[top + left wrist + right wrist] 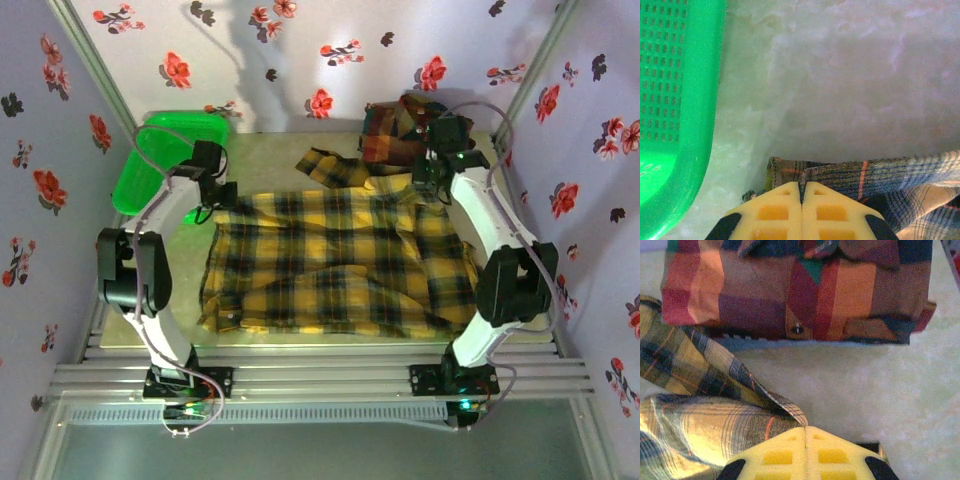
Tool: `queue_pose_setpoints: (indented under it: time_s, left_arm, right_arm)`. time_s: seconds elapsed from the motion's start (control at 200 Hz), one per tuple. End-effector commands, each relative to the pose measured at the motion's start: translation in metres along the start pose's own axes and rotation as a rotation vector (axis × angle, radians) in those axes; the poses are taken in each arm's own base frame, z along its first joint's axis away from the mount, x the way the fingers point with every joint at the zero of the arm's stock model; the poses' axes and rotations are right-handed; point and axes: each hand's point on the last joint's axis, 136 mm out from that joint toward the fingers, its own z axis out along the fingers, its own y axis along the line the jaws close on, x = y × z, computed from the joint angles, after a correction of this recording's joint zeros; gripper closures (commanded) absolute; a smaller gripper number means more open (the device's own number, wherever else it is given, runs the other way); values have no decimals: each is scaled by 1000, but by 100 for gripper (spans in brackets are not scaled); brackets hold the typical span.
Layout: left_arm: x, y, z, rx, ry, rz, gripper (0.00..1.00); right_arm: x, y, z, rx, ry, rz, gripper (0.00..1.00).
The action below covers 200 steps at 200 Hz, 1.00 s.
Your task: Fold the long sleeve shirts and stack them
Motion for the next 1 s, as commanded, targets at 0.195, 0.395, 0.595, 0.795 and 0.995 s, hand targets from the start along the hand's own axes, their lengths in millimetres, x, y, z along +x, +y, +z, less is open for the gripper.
queue_pose_setpoints:
  time_s: [0.195, 0.395, 0.595, 0.795, 0.995]
  left_arm:
    - [22, 12, -19, -28, -27, -6, 100]
    - [42, 12, -19, -49, 3, -6, 100]
    - [65, 13, -15, -85, 26, -22, 100]
    - [81, 13, -12, -117, 48, -39, 100]
    - [95, 12, -5, -142, 75, -54, 100]
  right_arm:
    - [43, -11, -27, -4, 69, 45, 100]
    - [62, -15, -47, -13, 95, 55, 100]
    - [93, -21, -63, -10, 178, 68, 100]
    - [128, -33, -74, 21, 244, 85, 100]
    - [153, -37, -68, 29, 301, 110, 100]
